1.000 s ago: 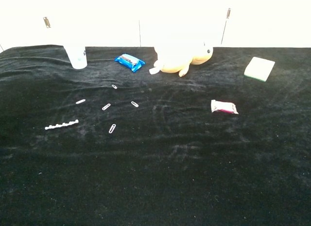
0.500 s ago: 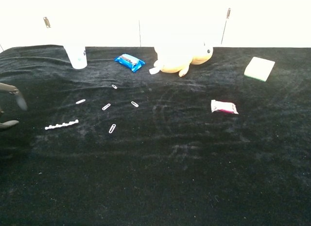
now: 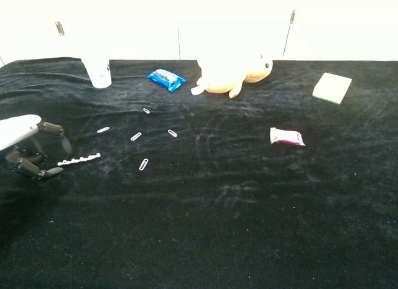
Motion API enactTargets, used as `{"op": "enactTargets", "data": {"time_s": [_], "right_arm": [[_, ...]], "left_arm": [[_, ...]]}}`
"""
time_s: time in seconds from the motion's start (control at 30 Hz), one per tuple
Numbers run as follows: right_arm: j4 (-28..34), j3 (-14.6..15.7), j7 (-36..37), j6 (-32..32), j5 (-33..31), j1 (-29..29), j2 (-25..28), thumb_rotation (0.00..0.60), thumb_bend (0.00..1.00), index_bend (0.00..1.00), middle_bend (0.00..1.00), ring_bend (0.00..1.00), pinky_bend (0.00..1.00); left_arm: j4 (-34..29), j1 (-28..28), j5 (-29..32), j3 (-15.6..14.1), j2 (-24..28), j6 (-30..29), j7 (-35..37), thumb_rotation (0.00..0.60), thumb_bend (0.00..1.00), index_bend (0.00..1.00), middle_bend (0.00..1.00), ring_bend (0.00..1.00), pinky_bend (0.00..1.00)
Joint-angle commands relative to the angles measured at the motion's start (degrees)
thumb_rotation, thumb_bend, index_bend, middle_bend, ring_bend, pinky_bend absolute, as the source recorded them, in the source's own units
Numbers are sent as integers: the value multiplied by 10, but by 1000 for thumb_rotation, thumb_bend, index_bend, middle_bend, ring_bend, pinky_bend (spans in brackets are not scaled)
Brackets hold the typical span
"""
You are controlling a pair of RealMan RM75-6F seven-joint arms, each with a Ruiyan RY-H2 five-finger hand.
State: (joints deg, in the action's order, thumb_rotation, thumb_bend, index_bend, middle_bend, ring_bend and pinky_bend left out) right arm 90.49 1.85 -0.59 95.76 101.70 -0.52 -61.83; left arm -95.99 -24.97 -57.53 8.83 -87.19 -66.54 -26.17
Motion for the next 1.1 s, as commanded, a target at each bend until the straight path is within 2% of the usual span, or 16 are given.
{"op": "enactTargets", "data": {"time_s": [0.03,0.4,0.57,1.1], "right_arm": [[0,0,0,-1,-1,0,0,600,365,0,0,0,0],[2,-4,-1,-10,-10,-2,0,600,364,0,0,0,0],[1,-9,6,-14,-20,-3,2,600,365,0,0,0,0],[4,-12,0,-27,-32,-6,1,600,364,0,0,0,0]], "left_arm": [[13,-6,2,2,-9,0,-3,600,389,417,1000,1000,1000],[68,-26,13,10,-30,12,-3,600,389,442,1000,1000,1000],[102,-39,28,11,-44,37,1,600,389,445,1000,1000,1000],[132,-53,41,11,-49,57,16,600,389,476,1000,1000,1000]]}}
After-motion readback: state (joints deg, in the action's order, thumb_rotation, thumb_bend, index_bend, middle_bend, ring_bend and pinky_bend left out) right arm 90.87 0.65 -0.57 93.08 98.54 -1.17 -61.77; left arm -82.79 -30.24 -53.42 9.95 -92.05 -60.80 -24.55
